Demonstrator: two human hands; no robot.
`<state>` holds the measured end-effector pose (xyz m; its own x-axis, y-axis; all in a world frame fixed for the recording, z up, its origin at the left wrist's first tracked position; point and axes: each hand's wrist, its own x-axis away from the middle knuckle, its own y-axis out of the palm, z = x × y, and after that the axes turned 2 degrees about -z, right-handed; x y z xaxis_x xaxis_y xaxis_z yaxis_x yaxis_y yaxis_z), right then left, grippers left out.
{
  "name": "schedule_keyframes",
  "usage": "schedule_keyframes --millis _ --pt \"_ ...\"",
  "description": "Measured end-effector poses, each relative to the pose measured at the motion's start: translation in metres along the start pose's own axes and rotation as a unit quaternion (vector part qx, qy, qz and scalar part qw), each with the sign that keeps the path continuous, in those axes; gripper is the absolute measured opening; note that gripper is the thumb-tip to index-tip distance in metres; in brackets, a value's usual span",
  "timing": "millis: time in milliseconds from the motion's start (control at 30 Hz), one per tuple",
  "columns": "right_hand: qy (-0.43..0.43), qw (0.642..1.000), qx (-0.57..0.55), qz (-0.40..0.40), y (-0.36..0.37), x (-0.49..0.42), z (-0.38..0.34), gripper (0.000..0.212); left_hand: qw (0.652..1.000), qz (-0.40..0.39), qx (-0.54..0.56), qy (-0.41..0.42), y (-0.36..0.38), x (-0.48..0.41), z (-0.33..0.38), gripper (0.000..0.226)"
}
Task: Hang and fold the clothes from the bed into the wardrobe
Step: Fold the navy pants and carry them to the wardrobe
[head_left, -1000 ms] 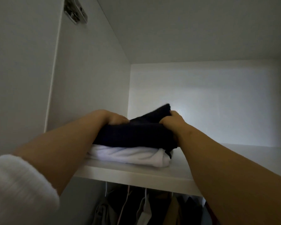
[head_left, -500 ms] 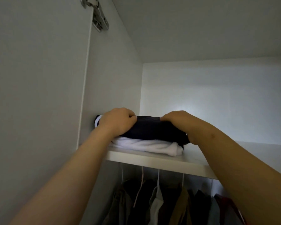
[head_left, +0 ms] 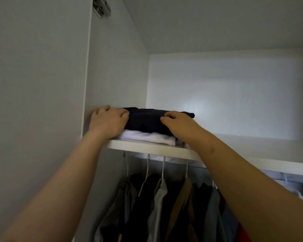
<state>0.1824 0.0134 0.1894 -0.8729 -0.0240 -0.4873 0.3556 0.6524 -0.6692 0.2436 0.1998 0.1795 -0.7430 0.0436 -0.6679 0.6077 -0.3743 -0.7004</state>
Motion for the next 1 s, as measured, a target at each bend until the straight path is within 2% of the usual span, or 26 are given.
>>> schedule_keyframes --millis 100,167,200,267,333,400,467,533,733,867,1000 --pt "-0.036 0.992 0.099 0.074 0.004 0.014 -0.001 0.038 0.996 0.037 0.086 0.014 0.001 0.025 0.001 0.039" --pt "-0.104 0.977 0.118 0.146 0.011 0.03 -0.004 0.034 0.983 0.075 0.164 0.024 0.003 0.049 0.003 0.038" --pt "-0.146 0.969 0.085 0.183 0.017 0.039 -0.005 0.03 0.975 0.095 0.2 0.024 0.004 0.063 0.004 0.038" --pt "-0.218 0.946 -0.062 0.232 0.031 0.062 -0.007 0.019 0.96 0.13 0.245 0.029 0.009 0.095 0.006 0.038" --pt "-0.254 0.923 -0.188 0.221 0.05 0.085 -0.002 0.013 0.948 0.15 0.276 0.046 0.018 0.124 0.008 0.036" --pt "-0.253 0.923 -0.229 0.18 0.072 0.103 0.012 0.012 0.932 0.144 0.332 0.035 0.028 0.148 0.007 0.028" --pt "-0.216 0.93 -0.266 0.133 0.092 0.116 0.032 0.019 0.907 0.117 0.404 -0.009 0.04 0.169 0.005 0.018" --pt "-0.141 0.935 -0.308 0.106 0.109 0.128 0.052 0.028 0.889 0.082 0.447 -0.057 0.057 0.187 0.002 0.024" --pt "0.087 0.938 -0.335 0.013 0.137 0.162 0.11 0.02 0.845 -0.064 0.493 -0.197 0.11 0.226 0.003 0.027" --pt "0.204 0.913 -0.354 0.014 0.143 0.191 0.149 0.023 0.791 -0.174 0.533 -0.244 0.141 0.248 0.023 0.026" --pt "0.291 0.888 -0.351 0.054 0.146 0.23 0.177 0.024 0.74 -0.283 0.552 -0.261 0.164 0.266 0.043 0.023"
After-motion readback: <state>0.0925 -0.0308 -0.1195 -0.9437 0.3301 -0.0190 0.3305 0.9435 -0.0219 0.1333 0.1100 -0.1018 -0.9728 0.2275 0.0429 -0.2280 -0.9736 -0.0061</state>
